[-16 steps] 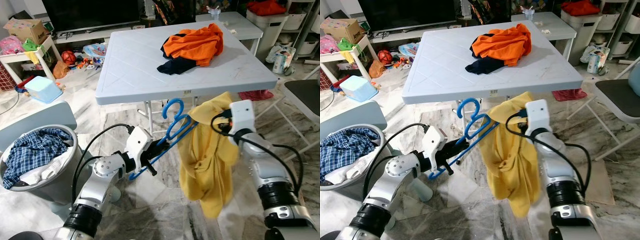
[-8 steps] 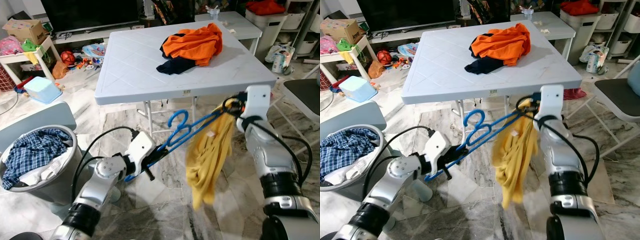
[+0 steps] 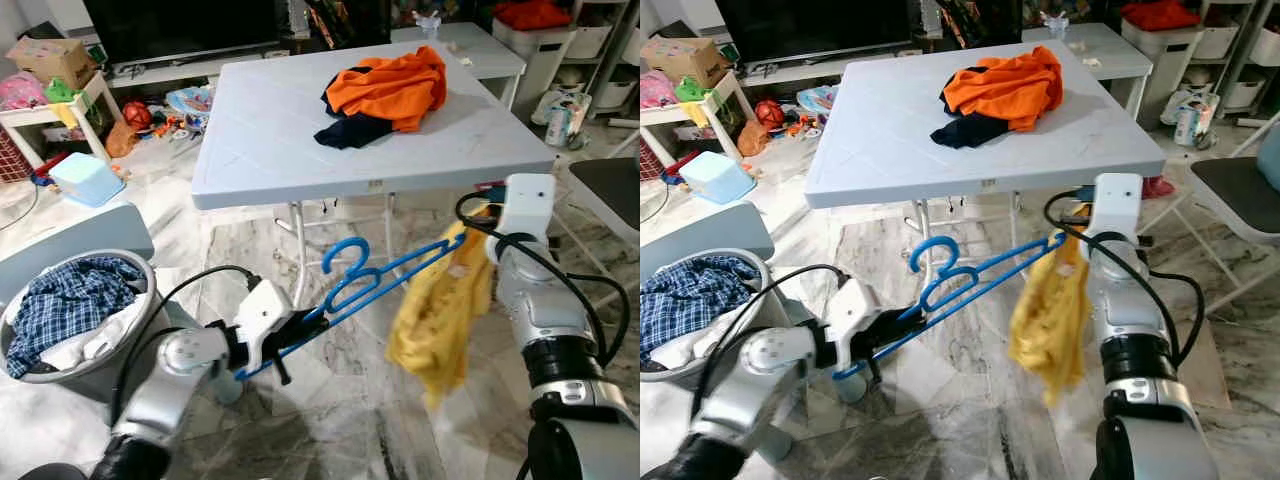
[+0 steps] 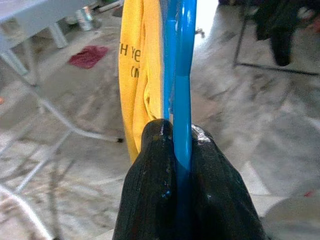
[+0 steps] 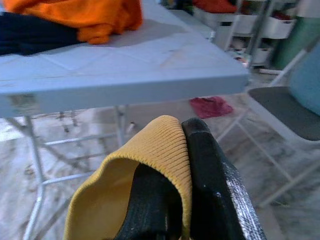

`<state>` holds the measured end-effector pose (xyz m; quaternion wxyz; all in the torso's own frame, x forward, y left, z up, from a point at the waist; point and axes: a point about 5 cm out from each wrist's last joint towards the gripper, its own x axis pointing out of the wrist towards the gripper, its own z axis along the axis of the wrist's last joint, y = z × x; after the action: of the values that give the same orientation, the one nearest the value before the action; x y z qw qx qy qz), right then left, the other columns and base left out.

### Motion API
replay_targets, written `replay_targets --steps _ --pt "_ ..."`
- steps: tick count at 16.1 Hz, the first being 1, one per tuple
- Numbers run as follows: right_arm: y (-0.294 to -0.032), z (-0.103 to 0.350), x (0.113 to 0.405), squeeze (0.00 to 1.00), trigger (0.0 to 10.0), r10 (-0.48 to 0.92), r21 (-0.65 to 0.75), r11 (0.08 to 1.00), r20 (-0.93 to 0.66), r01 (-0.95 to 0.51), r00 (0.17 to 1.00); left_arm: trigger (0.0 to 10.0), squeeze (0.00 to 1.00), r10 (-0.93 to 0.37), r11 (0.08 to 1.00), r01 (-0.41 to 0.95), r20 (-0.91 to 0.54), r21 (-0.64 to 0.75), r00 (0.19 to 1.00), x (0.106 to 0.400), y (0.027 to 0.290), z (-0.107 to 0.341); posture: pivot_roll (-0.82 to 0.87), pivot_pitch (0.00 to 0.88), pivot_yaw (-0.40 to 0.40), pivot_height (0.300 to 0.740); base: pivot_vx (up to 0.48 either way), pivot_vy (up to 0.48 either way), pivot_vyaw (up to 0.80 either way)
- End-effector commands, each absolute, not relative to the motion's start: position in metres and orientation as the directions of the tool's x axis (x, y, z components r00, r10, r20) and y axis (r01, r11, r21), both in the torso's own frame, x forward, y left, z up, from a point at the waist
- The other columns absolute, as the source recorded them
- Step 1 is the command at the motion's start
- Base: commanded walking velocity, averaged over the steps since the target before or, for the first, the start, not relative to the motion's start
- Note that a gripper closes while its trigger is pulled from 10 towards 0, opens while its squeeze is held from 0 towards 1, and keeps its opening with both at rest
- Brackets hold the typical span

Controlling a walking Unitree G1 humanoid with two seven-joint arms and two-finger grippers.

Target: Hang hanger

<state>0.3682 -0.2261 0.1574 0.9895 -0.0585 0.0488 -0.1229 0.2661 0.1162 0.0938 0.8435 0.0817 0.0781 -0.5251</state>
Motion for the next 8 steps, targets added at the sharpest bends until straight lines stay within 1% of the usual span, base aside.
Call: replay_targets --steps 1,3,5,8 --pt "-0.23 0.173 0.373 0.0 0.0 -0.282 -0.115 0.953 -0.013 0.279 0.959 0.0 0.0 -0.897 0.396 0.918 -0.207 0.018 0.391 0.261 0.119 0.099 -0.14 0.0 0.058 0.74 0.0 0.0 0.0" --pt "-0.232 0.173 0.374 0.0 0.0 -0.296 -0.098 0.95 0.001 0.295 0.955 0.0 0.0 -0.911 0.361 0.932 -0.224 -0.026 0.347 0.254 0.123 0.097 -0.14 0.0 0.058 0.74 0.0 0.0 0.0" --pt "-0.231 0.173 0.375 0.0 0.0 -0.289 -0.106 0.952 0.008 0.288 0.957 0.0 0.0 -0.909 0.374 0.925 -0.219 -0.057 0.354 0.25 0.129 0.097 -0.13 0.0 0.056 0.74 0.0 0.0 0.0" --pt "-0.243 0.167 0.37 0.0 0.0 -0.323 -0.121 0.939 0.001 0.321 0.946 0.0 0.0 -0.843 0.515 0.855 -0.211 -0.056 0.494 0.253 0.145 0.097 -0.13 0.0 0.057 0.74 0.0 0.0 0.0"
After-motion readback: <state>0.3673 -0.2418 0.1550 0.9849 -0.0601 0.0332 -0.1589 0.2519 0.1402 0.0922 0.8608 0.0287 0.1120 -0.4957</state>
